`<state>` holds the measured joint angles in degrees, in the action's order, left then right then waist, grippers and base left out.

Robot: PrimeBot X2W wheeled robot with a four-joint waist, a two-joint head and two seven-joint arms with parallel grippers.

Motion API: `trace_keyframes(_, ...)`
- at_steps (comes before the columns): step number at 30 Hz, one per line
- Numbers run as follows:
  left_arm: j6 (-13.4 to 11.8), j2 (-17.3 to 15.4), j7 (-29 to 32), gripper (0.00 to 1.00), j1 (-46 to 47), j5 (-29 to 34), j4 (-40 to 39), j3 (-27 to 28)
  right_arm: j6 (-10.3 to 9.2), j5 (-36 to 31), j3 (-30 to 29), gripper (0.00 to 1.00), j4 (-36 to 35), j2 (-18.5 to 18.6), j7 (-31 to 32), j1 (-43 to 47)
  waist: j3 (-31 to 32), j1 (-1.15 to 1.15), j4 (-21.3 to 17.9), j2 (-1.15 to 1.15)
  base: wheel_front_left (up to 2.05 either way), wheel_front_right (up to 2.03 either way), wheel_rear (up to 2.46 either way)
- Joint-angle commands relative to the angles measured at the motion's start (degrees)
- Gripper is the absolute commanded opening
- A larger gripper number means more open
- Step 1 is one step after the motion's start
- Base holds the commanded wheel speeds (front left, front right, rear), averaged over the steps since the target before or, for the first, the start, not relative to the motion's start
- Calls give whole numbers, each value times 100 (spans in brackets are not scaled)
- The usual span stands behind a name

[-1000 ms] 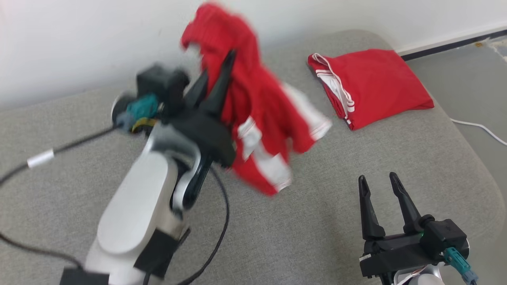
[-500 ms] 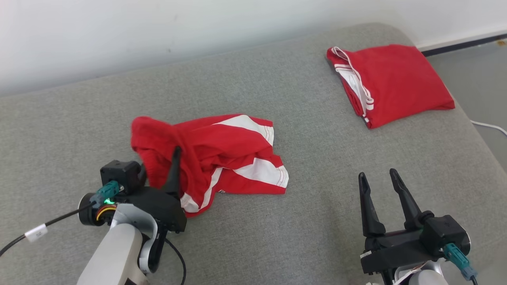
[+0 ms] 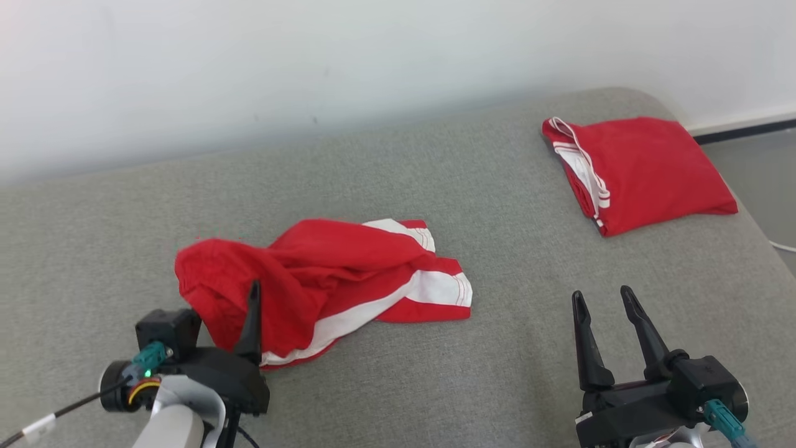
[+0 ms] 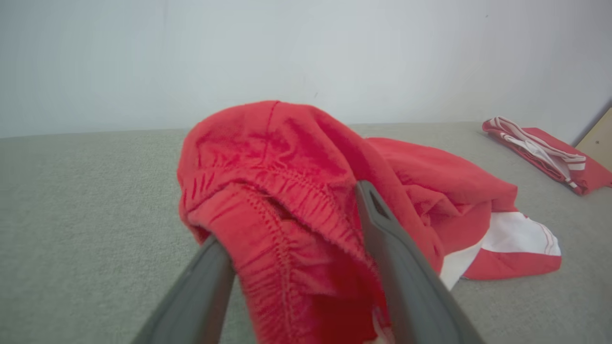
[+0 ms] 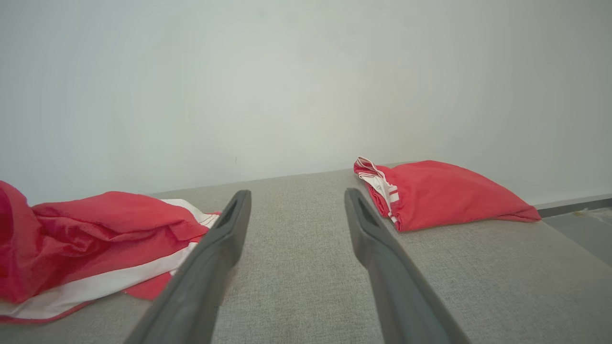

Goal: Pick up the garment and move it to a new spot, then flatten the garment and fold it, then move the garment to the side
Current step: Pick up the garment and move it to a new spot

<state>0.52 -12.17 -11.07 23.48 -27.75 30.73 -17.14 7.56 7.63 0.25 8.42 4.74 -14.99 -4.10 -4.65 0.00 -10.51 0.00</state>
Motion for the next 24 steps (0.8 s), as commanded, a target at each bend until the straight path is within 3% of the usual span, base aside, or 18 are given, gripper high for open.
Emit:
trace_keyframes(1,5,-16,17,100,-119,33,-23,-25,-15,-12,-2,100,7,22,-25,55,152,0,138,0,0,0,0)
trace_keyframes(15,10,39,298,100,-329,-95,114,-195,-15,45,15,100,37,61,-25,120,258,0,48,0,0,0,0)
trace_keyframes(16,9,47,294,38,-273,-50,120,-233,-16,49,10,100,38,62,-25,124,258,0,20,0,0,0,0)
trace_keyframes(17,13,57,263,0,-223,-4,103,-274,-15,52,13,100,43,68,-25,127,250,0,-11,0,0,0,0)
trace_keyframes(24,89,390,373,0,467,335,-15,-766,-15,45,-69,100,-13,65,-25,131,147,0,-174,0,0,0,0)
